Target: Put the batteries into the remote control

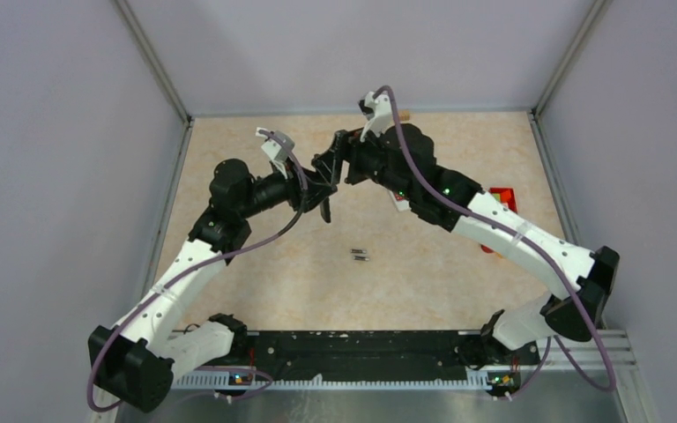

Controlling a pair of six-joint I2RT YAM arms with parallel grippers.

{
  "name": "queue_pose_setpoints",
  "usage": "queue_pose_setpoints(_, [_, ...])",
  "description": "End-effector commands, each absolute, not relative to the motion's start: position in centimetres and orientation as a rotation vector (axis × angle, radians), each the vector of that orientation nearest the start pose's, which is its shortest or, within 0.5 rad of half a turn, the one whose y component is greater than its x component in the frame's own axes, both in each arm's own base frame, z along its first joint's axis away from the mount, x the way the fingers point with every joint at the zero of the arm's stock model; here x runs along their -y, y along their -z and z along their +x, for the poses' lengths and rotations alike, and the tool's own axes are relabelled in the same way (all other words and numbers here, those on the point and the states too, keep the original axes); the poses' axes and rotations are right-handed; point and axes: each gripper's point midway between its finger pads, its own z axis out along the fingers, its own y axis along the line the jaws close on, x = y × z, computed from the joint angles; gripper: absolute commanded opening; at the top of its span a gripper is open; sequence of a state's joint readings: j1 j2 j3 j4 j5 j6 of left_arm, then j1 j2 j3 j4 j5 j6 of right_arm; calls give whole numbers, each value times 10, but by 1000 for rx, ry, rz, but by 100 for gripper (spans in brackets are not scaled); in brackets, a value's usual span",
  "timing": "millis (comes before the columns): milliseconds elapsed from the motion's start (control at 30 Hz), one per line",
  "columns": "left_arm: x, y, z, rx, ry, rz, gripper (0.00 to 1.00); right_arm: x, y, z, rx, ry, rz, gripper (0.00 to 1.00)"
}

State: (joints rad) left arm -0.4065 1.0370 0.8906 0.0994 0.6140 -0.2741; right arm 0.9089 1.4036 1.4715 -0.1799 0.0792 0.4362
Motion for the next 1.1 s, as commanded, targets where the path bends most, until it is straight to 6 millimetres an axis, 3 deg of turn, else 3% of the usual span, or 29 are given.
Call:
queue_pose_setpoints(0, [242, -338, 272, -1517, 1005, 652, 17, -362, -380, 290, -1784, -744, -337, 67])
queue_pose_setpoints(433, [244, -337, 275, -1547, 1024, 616, 21, -383, -363, 284, -1827, -779, -389, 38])
queue_pose_setpoints(567, [247, -339, 273, -1559, 1061, 603, 34, -384, -370, 285, -1812, -809, -346, 22])
queue_pose_setpoints(700, [247, -341, 273, -1573, 1091, 557, 78, -372, -384, 289, -1771, -812, -250, 19])
queue_pose_setpoints(767, [245, -341, 276, -1601, 1111, 489, 95, -362, -394, 291, -1739, -816, -212, 20])
queue_pose_setpoints(867, [244, -352, 277, -1651, 1265, 331, 99, -350, -405, 291, -1697, -902, -221, 23])
queue_pose_setpoints(1067, [254, -371, 253, -1633, 1517, 324, 99, -318, -431, 286, -1568, -1215, -172, 24])
